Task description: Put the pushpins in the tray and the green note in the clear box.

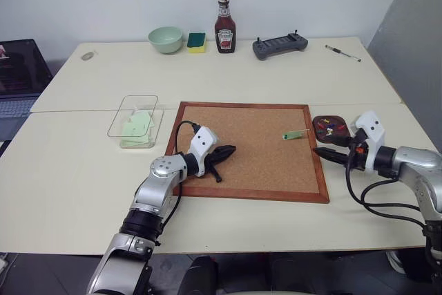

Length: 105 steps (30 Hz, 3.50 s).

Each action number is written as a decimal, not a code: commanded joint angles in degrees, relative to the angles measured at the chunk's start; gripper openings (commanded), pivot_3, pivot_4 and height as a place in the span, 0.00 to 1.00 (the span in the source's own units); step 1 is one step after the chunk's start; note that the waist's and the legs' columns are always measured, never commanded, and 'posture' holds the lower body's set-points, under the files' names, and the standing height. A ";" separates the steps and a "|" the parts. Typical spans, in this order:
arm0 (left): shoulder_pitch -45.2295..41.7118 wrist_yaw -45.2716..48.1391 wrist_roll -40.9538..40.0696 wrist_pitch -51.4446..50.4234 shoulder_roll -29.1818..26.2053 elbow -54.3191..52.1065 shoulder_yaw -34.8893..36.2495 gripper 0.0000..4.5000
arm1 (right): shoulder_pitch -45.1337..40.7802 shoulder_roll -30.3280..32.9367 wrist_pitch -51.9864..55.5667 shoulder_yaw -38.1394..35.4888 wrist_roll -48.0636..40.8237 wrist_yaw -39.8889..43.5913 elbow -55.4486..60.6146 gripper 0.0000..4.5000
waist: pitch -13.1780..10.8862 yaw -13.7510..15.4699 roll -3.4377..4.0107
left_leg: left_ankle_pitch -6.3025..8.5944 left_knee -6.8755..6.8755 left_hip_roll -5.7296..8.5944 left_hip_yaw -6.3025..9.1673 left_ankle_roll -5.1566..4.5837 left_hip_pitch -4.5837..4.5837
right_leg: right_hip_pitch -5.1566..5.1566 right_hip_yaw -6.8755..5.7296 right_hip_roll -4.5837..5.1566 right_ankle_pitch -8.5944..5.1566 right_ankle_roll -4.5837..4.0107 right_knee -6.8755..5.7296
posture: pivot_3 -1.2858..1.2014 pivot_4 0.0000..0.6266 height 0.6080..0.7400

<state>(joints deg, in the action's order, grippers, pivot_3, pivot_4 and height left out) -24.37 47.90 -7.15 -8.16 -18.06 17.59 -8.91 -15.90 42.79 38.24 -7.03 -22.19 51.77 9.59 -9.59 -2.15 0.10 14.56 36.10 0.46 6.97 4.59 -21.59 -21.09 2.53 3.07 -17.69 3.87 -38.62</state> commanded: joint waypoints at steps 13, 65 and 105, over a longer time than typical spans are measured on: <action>2.84 0.56 1.86 -2.94 0.11 3.30 -2.98 0.00 | -9.58 -7.39 -5.98 9.98 4.99 -3.32 -8.03 0.62 | 0.01 0.09 -0.02 | 0.00 -0.01 0.01 0.02 0.00 0.00 | -0.02 -0.01 0.00 0.00 -0.01 -0.01 | 0.52 0.24 1.00; 3.57 -0.15 1.81 -3.07 -0.05 2.78 -2.66 0.00 | -16.03 -11.08 -16.59 8.33 8.21 -1.91 -20.71 0.01 | 0.01 0.20 -0.01 | 0.00 0.00 0.01 0.03 0.00 -0.04 | -0.08 -0.01 0.01 0.01 -0.03 -0.05 | 0.52 0.24 1.00; -7.55 -0.13 -7.18 -9.69 3.23 -16.24 -0.37 0.99 | -12.76 -6.69 -27.13 19.97 19.08 3.27 -4.24 0.00 | -0.36 -0.04 -0.63 | -0.01 0.01 0.01 0.11 0.01 -0.36 | -0.34 -0.10 0.01 0.01 -0.03 -0.02 | 0.52 0.24 1.00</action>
<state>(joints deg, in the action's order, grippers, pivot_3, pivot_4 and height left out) -30.66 48.12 -14.12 -19.02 -15.32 2.63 -8.94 -27.88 35.88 11.95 12.84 -3.31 54.60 2.59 -9.95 -2.19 -0.52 14.55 36.11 0.46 7.08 4.60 -21.95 -21.43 2.43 3.08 -17.68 3.84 -38.64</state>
